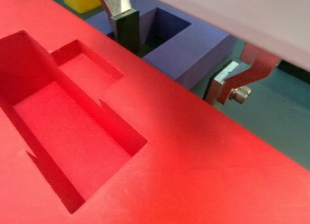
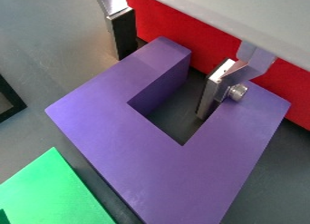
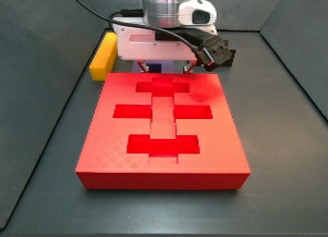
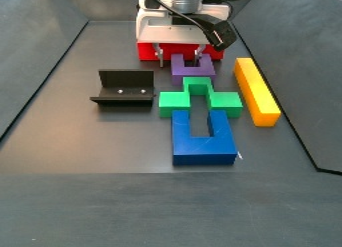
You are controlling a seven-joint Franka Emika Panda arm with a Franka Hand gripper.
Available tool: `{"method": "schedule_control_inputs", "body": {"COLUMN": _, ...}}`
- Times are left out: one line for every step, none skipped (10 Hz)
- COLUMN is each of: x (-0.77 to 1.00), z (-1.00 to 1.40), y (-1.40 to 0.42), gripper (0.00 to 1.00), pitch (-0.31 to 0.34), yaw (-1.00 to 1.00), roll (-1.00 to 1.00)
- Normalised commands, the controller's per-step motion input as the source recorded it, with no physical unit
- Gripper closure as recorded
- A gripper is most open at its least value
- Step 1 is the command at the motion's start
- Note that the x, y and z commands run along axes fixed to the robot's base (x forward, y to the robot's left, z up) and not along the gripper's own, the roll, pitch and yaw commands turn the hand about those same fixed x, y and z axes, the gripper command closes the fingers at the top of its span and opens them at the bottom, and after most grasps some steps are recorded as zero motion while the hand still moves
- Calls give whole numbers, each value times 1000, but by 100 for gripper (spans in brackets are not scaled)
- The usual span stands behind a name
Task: Pick up the purple object. Move up. Place the purple object on the fixture. Regrasp the purple object. Move to above the board. Insert the purple object.
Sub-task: Pick up the purple object.
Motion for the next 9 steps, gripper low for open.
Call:
{"method": "schedule_control_inputs", "body": {"x": -37, "z": 0, "y": -106, "gripper": 0, "pitch": -7, "yaw": 0, "roll": 43}}
{"method": "schedule_control_inputs", "body": {"x": -29, "z": 0, "y": -143, "gripper": 0, "pitch": -7, "yaw": 0, "roll": 60}}
{"method": "schedule_control_inputs", "body": {"x": 0, "z": 0, "y": -17, "gripper": 0, "pitch": 0, "yaw": 0, "roll": 46}}
{"method": "schedule_control_inputs", "body": {"x": 0, "z": 0, "y": 0, "gripper": 0, "pitch": 0, "yaw": 0, "roll": 0}}
{"method": "schedule_control_inputs", "body": {"x": 0, "z": 0, "y": 0, "gripper": 100, "pitch": 0, "yaw": 0, "roll": 0}}
{"method": "schedule_control_inputs", "body": {"x": 0, "z": 0, "y": 0, "gripper": 100, "pitch": 0, "yaw": 0, "roll": 0}}
{"method": "schedule_control_inputs", "body": {"x": 0, "z": 0, "y": 0, "gripper": 100, "pitch": 0, "yaw": 0, "roll": 0}}
{"method": "schedule_control_inputs", "body": {"x": 0, "z": 0, "y": 0, "gripper": 100, "pitch": 0, "yaw": 0, "roll": 0}}
{"method": "schedule_control_inputs", "body": {"x": 0, "z": 0, "y": 0, "gripper": 100, "pitch": 0, "yaw": 0, "roll": 0}}
